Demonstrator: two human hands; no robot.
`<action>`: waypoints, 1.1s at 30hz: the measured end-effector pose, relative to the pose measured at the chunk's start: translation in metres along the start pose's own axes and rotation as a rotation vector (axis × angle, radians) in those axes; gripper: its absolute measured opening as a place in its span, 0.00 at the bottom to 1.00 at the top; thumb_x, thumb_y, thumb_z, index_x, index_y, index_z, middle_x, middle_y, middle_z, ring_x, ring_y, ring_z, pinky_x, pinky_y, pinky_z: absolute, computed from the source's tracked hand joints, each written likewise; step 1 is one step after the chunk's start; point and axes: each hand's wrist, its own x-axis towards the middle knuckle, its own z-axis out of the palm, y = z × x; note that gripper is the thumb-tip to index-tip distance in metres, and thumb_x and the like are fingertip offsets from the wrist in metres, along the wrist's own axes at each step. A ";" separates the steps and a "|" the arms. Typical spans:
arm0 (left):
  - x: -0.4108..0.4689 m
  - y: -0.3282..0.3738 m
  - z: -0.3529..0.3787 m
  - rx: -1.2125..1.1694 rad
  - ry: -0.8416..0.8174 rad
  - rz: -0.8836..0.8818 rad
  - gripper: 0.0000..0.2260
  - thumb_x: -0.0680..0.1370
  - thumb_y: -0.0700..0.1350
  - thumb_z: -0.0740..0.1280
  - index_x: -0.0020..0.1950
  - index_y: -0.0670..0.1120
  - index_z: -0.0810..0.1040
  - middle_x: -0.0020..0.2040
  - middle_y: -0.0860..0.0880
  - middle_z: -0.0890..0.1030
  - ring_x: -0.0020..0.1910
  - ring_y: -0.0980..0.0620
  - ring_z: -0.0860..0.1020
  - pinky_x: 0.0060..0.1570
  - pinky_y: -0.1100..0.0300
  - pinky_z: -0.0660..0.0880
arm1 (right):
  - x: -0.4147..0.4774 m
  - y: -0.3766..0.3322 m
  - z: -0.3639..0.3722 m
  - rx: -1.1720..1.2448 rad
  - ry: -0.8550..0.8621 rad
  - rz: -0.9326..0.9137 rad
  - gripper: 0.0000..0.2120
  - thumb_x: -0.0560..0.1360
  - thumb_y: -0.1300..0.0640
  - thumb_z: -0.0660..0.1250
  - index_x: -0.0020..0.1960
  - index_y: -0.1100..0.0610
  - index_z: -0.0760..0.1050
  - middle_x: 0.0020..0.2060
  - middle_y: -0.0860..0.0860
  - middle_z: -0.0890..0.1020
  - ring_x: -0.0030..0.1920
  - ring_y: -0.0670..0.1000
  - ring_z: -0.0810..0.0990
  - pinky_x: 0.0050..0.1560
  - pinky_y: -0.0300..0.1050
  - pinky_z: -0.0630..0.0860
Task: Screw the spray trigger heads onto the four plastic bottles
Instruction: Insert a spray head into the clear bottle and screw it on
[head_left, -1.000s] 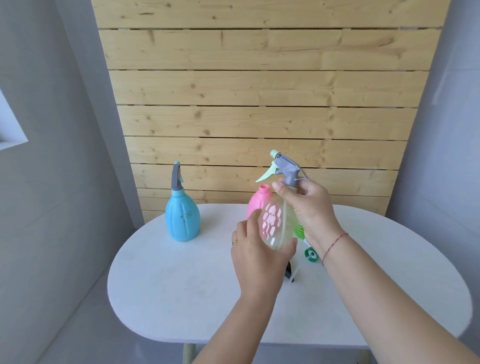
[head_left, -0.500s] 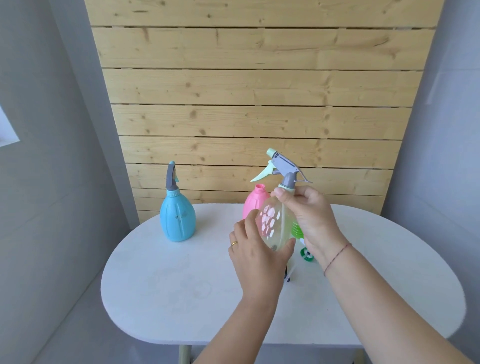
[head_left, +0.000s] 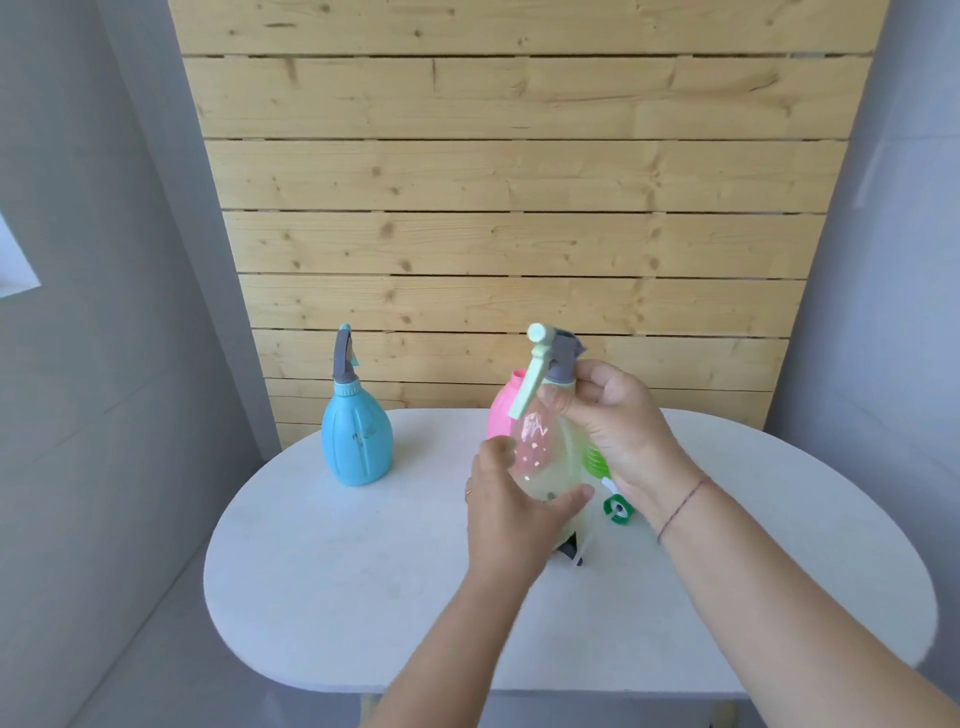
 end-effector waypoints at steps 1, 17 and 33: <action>-0.003 0.000 0.005 0.091 0.090 0.017 0.34 0.64 0.53 0.79 0.64 0.48 0.67 0.57 0.54 0.72 0.60 0.53 0.68 0.54 0.64 0.69 | -0.002 0.002 0.006 -0.022 0.068 -0.004 0.12 0.70 0.60 0.73 0.53 0.58 0.79 0.45 0.54 0.85 0.44 0.50 0.82 0.44 0.37 0.77; -0.001 0.004 -0.003 -0.319 -0.282 -0.040 0.26 0.68 0.50 0.77 0.63 0.51 0.74 0.58 0.50 0.79 0.59 0.52 0.77 0.52 0.51 0.81 | -0.003 -0.010 -0.002 0.071 0.066 -0.005 0.11 0.71 0.60 0.71 0.51 0.58 0.72 0.39 0.52 0.86 0.36 0.48 0.83 0.43 0.47 0.78; -0.016 0.004 0.009 0.234 -0.008 0.182 0.46 0.62 0.61 0.66 0.76 0.49 0.54 0.65 0.53 0.64 0.66 0.50 0.66 0.62 0.52 0.69 | 0.010 0.004 0.026 0.032 0.473 -0.096 0.15 0.66 0.59 0.76 0.46 0.57 0.71 0.36 0.49 0.80 0.33 0.46 0.78 0.38 0.39 0.73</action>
